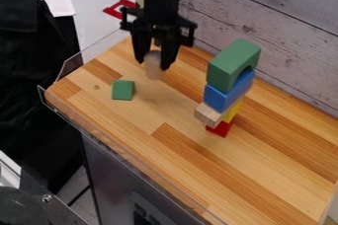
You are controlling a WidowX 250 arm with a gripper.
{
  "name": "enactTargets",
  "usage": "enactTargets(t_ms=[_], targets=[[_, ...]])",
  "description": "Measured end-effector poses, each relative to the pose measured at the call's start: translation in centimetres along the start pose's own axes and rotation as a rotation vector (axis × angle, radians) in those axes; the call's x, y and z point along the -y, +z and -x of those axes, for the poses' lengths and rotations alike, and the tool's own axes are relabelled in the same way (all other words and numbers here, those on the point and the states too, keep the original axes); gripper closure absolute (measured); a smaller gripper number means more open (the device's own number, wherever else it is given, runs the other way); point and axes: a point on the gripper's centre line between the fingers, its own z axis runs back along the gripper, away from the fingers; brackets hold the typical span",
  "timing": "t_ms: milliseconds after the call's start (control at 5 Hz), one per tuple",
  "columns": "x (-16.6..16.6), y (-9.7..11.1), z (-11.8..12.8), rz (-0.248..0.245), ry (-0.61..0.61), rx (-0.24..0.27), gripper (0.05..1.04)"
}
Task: Remove the cylinder from the tower and put it above the triangle
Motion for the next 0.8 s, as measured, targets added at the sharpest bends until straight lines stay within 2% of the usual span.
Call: enactTargets(t_ms=[200, 400, 800], targets=[[-0.3, -2.1, -0.3, -0.036, 0.011, -0.037, 0.568], [-0.3, -3.2, -0.8, -0.038, 0.007, -0.060, 0.568], [-0.5, -2.5, -2.6, -0.063, -0.022, -0.039, 0.569]])
